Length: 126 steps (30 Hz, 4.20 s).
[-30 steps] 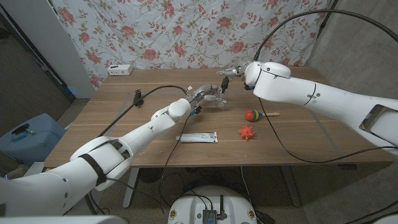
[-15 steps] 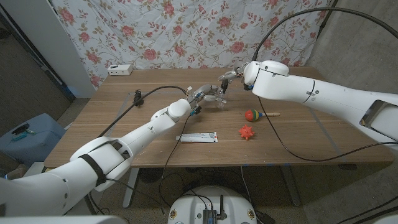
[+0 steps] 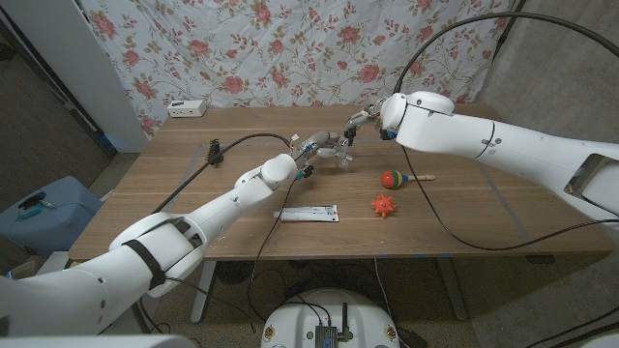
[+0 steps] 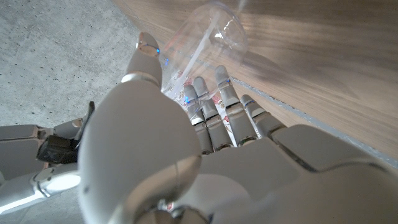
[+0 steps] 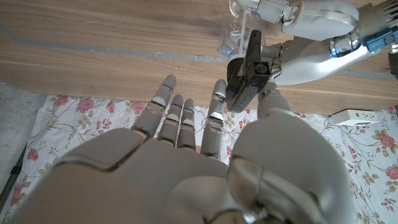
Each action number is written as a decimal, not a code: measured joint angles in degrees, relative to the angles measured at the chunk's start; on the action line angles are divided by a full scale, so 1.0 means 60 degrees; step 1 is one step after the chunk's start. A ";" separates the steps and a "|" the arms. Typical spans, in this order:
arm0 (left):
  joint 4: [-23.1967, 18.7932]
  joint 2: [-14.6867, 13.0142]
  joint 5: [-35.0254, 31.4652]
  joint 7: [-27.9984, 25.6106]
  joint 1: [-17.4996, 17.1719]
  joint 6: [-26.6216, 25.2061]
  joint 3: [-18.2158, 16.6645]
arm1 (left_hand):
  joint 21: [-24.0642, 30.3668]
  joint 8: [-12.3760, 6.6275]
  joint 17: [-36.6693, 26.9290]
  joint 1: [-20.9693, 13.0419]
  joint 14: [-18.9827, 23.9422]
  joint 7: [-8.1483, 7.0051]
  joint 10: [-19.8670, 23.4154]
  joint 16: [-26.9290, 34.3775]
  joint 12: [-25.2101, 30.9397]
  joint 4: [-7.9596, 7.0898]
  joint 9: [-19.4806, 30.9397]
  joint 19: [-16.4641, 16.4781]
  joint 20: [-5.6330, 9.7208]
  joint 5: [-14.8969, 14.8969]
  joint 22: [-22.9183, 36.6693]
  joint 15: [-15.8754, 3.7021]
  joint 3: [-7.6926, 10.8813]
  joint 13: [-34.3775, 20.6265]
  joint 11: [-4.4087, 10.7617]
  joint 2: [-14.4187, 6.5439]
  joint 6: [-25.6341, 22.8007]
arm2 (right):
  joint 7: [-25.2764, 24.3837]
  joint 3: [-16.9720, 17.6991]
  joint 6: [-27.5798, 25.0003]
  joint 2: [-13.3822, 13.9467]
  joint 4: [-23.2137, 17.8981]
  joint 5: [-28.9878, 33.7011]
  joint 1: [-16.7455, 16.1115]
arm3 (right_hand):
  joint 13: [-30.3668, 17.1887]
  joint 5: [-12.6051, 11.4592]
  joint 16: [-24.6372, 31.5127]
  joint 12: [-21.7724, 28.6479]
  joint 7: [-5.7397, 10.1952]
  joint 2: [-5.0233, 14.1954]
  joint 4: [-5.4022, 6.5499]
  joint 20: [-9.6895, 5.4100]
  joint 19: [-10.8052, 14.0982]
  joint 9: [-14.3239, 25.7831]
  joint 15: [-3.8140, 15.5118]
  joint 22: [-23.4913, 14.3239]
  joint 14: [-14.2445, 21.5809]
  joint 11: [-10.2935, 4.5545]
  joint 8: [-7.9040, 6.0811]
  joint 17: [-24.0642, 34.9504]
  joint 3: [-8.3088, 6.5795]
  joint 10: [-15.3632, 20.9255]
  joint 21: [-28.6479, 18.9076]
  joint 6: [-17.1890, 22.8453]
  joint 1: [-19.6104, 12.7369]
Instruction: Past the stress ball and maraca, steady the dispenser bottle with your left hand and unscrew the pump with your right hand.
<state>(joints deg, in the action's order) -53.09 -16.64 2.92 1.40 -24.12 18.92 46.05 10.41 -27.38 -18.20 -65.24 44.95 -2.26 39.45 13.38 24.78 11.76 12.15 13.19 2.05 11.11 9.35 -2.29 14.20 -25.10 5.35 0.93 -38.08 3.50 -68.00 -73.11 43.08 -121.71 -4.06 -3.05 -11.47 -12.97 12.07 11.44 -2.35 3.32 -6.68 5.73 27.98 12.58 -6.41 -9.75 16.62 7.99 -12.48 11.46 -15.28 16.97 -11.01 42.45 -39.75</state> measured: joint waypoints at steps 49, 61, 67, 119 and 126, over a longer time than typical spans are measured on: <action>-0.0245 -0.0089 0.0100 0.0095 -0.0167 -0.0158 -0.0054 | 0.0000 -0.0110 0.0004 0.0000 0.0068 0.0000 0.0068 -0.0013 -0.0043 -0.0001 0.0006 0.0000 0.0000 -0.0027 0.0000 -0.0029 0.0000 0.0000 0.0028 0.0000 0.0000 | 0.0163 0.1652 0.1510 0.0273 0.0175 -0.0222 -0.1327 | -0.0001 0.0318 0.0003 0.0006 0.1338 0.0576 -0.0637 -0.0370 -0.0279 -0.0031 0.0544 0.0000 -0.0201 -0.0657 -0.0007 0.0003 -0.1174 -0.0199 0.0038 0.0039 -0.3108; -0.0145 -0.0055 0.0107 0.0136 -0.0099 -0.0137 -0.0036 | 0.0000 -0.0107 -0.0002 0.0000 0.0068 0.0000 0.0067 0.0015 -0.0065 -0.0001 0.0005 0.0000 0.0000 -0.0028 0.0000 -0.0031 -0.0001 0.0000 0.0030 0.0000 0.0000 | 0.0152 0.1903 0.2062 0.0260 0.0268 -0.0346 -0.1527 | -0.0024 0.0392 0.0003 0.0006 0.1591 0.0657 -0.0625 -0.0460 -0.0369 -0.0039 0.0663 -0.0001 -0.0214 -0.0984 -0.0115 0.0025 -0.1341 -0.0121 0.0038 0.0121 -0.3635; -0.0149 -0.0053 0.0110 0.0200 -0.0093 -0.0111 -0.0026 | 0.0000 -0.0104 -0.0028 0.0000 0.0061 0.0000 0.0065 0.0015 -0.0031 -0.0001 0.0003 0.0000 0.0000 -0.0028 0.0000 -0.0037 0.0000 -0.0001 0.0032 0.0000 0.0000 | 0.0169 0.2511 0.2306 0.0246 0.0432 -0.0427 -0.2013 | -0.0024 0.0400 0.0003 0.0006 0.2312 0.0728 -0.0625 -0.0477 -0.0386 0.0007 0.0767 -0.0001 -0.0214 -0.1081 -0.0252 0.0070 -0.1341 -0.0116 0.0037 0.0709 -0.3814; -0.0432 -0.0142 0.0117 0.0082 -0.0243 -0.0323 -0.0058 | 0.0000 -0.0073 -0.0045 0.0000 0.0051 0.0000 0.0052 -0.0039 -0.0030 0.0027 -0.0001 0.0000 0.0000 -0.0055 0.0000 -0.0048 0.0027 -0.0003 0.0045 0.0000 0.0000 | -0.0031 0.3456 0.3073 0.0338 0.0307 -0.0369 -0.2893 | 0.0004 0.0351 0.0041 0.0006 0.2492 0.0857 -0.0600 -0.0571 -0.1027 -0.0060 0.0933 0.0000 -0.0594 -0.1833 -0.0748 0.0157 -0.1470 0.0091 0.0037 0.2772 -0.4863; -0.0363 -0.0126 0.0124 0.0085 -0.0213 -0.0265 -0.0063 | 0.0000 -0.0095 -0.0042 0.0000 0.0050 0.0000 0.0051 -0.0039 -0.0034 0.0027 -0.0004 0.0000 0.0000 -0.0055 0.0000 -0.0048 0.0027 -0.0003 0.0046 0.0000 0.0000 | 0.0137 0.3336 0.3168 0.0323 0.0397 -0.0275 -0.2768 | 0.0003 0.0352 0.0041 0.0006 0.2490 0.0934 -0.0594 -0.0659 -0.1116 -0.0057 0.1019 0.0000 -0.0680 -0.1920 -0.0748 0.0157 -0.1475 0.0040 0.0037 0.2905 -0.4939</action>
<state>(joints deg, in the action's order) -55.27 -17.40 3.67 1.92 -25.40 17.33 45.67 10.41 -27.95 -18.45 -65.24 45.25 -2.26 39.76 13.15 24.58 11.92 12.12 13.19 2.05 10.78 9.35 -2.58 14.36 -25.13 5.63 0.93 -38.08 4.32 -47.98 -54.10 45.02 -119.33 -5.71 -19.66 -11.44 -10.86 12.32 11.48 12.59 8.92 -10.24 1.78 21.28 12.24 -0.30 -9.75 12.54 -3.53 -16.97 12.40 -24.13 17.20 -10.79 59.88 -69.38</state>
